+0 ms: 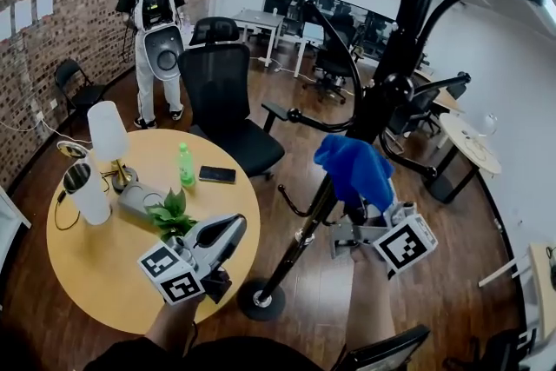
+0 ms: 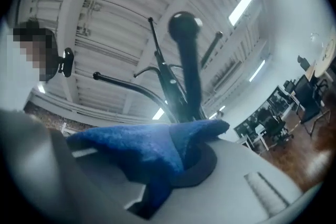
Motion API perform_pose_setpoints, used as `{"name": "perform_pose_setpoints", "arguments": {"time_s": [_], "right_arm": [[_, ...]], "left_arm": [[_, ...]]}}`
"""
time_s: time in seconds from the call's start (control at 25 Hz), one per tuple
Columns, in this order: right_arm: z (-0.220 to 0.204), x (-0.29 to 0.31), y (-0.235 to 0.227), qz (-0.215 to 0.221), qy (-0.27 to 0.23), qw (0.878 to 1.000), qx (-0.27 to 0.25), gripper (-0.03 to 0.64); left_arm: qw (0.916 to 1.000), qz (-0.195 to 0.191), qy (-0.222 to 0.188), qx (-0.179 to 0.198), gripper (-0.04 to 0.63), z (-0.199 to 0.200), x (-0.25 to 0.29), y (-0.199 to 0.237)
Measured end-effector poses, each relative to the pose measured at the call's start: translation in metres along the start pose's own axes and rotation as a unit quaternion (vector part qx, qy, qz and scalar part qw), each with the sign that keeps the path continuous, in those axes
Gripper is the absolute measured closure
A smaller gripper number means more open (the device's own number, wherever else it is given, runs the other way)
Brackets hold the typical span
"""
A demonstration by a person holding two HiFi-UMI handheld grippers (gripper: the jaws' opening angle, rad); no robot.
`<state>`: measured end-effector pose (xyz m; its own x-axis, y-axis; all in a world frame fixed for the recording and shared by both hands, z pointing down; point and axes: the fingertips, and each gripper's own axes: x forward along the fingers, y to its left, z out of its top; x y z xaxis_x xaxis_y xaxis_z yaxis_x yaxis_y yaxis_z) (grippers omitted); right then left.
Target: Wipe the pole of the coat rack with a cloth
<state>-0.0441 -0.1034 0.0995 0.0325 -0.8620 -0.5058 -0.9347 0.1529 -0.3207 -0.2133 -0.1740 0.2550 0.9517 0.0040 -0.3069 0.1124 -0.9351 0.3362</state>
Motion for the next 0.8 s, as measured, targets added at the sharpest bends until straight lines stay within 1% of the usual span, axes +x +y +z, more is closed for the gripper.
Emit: {"name": "perform_pose_setpoints", "arguments": {"time_s": [0.12, 0.2, 0.32, 0.4, 0.52, 0.56, 0.6, 0.68, 0.76, 0.8], "right_arm": [[0.023, 0.018, 0.029, 0.028, -0.019, 0.999, -0.016, 0.595], [0.041, 0.024, 0.050, 0.052, -0.041, 0.998, -0.023, 0.594], [0.068, 0.026, 0.091, 0.107, -0.067, 0.991, -0.032, 0.595], [0.078, 0.023, 0.126, 0.149, -0.070, 0.985, -0.056, 0.595], [0.091, 0.012, 0.178, 0.217, -0.085, 0.968, -0.089, 0.595], [0.093, 0.011, 0.189, 0.231, -0.088, 0.964, -0.098, 0.595], [0.095, 0.012, 0.194, 0.237, -0.090, 0.961, -0.107, 0.595], [0.096, 0.015, 0.184, 0.226, -0.094, 0.964, -0.108, 0.595], [0.094, 0.018, 0.161, 0.194, -0.095, 0.972, -0.098, 0.595], [0.092, 0.020, 0.148, 0.170, -0.094, 0.976, -0.103, 0.595]], "left_arm": [[0.9999, -0.003, -0.007, 0.008, 0.595, 0.008, 0.003, -0.001], [0.9997, -0.007, -0.013, 0.017, 0.595, 0.015, 0.005, -0.002], [0.9994, -0.009, -0.021, 0.025, 0.595, 0.025, 0.006, -0.001], [0.9993, -0.012, -0.028, 0.022, 0.595, 0.030, 0.006, -0.001], [0.9989, -0.016, -0.031, 0.030, 0.595, 0.036, 0.010, -0.004], [0.9988, -0.017, -0.032, 0.032, 0.595, 0.037, 0.011, -0.005], [0.9987, -0.018, -0.033, 0.033, 0.595, 0.039, 0.012, -0.005], [0.9986, -0.017, -0.034, 0.036, 0.595, 0.040, 0.012, -0.005], [0.9987, -0.017, -0.032, 0.035, 0.595, 0.039, 0.012, -0.004], [0.9988, -0.016, -0.031, 0.035, 0.595, 0.038, 0.012, -0.004]]}}
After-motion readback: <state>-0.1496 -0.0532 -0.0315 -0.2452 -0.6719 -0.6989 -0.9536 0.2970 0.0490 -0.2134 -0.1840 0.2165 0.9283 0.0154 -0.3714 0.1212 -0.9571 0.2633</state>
